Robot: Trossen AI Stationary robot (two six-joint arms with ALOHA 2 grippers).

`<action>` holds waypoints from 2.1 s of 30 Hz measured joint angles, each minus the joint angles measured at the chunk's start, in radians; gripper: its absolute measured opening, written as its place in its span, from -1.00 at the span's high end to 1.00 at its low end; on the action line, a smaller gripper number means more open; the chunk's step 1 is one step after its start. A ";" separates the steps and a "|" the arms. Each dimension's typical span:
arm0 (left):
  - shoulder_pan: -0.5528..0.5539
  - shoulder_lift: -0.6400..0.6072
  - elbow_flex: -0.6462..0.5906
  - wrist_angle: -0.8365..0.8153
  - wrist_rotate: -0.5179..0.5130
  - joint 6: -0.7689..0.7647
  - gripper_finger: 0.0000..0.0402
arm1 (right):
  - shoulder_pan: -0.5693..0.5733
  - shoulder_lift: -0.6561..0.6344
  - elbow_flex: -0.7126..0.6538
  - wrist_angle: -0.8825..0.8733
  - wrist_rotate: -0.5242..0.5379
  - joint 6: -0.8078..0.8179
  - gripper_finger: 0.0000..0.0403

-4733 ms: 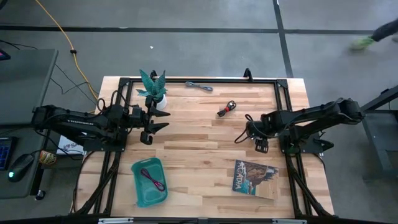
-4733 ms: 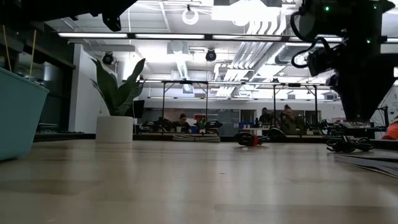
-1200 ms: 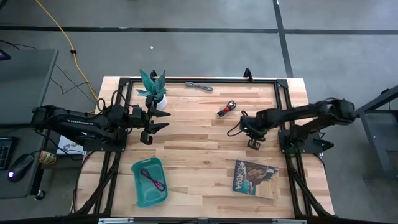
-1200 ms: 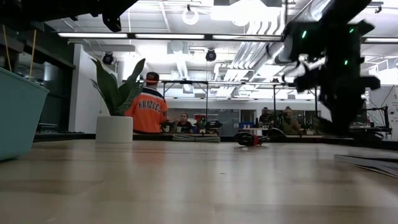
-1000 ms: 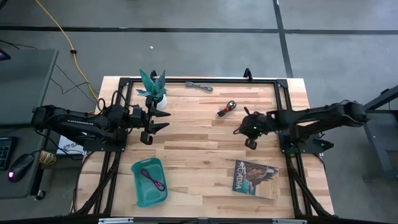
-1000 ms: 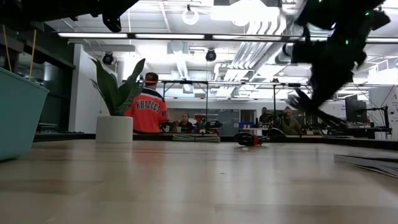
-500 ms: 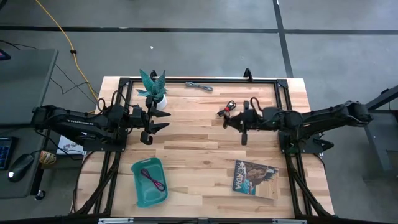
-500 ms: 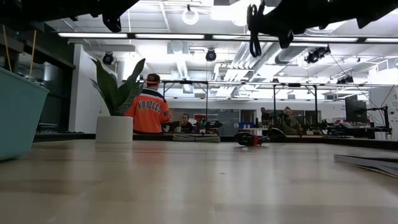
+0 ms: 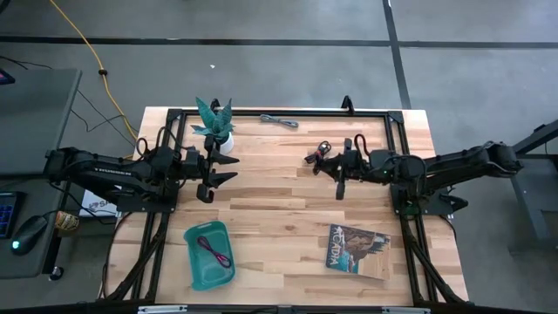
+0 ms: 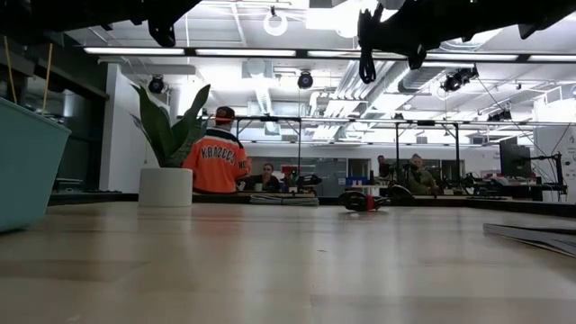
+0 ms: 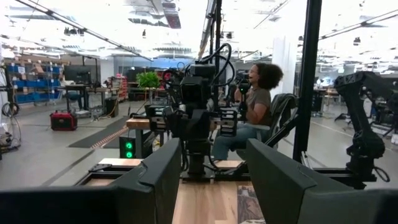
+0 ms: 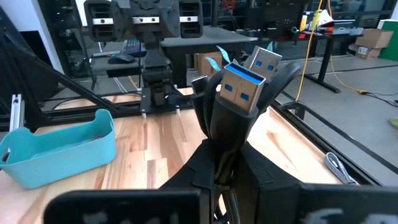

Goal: Pick and place USB-C Cables
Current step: Put the right black USB cable into the green bin

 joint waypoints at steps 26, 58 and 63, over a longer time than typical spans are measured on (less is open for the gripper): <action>0.000 0.036 0.000 0.001 0.000 -0.063 0.19 | 0.000 0.000 0.033 -0.094 -0.001 0.000 0.92; 0.000 0.104 0.000 0.062 -0.023 -0.053 0.19 | 0.000 0.101 0.034 0.051 -0.061 0.003 0.92; -0.024 0.224 0.039 0.127 -0.024 -0.052 0.19 | 0.000 0.175 0.080 0.158 -0.147 0.001 0.92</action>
